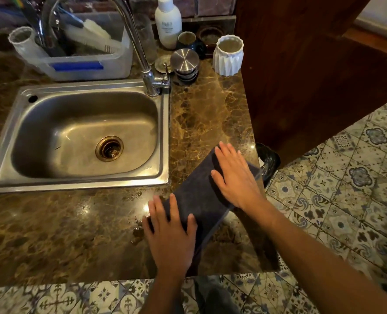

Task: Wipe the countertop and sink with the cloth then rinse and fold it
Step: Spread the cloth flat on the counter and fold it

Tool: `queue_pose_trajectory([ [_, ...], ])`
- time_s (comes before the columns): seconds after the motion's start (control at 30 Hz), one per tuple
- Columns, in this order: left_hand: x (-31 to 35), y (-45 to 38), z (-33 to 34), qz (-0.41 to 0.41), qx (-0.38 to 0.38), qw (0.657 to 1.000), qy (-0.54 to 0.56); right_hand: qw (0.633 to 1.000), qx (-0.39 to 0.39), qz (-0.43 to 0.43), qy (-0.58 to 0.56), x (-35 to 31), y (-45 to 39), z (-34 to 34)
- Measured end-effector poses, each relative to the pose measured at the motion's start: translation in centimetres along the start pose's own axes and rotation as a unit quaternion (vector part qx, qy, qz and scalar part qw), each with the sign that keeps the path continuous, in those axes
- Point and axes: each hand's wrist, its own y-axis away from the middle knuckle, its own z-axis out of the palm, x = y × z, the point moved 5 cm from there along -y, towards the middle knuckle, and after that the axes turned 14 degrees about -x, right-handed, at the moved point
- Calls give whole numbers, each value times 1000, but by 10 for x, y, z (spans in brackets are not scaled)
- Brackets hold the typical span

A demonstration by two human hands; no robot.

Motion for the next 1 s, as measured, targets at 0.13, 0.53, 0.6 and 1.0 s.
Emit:
queue_pose_trajectory([
  [0.13,12,-23,-14,305,-32,942,-136,998,1,57,24,-10,1,21],
  [0.53,6,-35,12,368,-68,913,-160,987,-50,0,152,7,-31,25],
  [0.6,22,-28,16,311,-67,939,-127,980,-72,-48,177,8,-43,18],
  [1.0,72,-22,25,176,-85,979,-50,953,-135,-190,192,7,-78,-8],
])
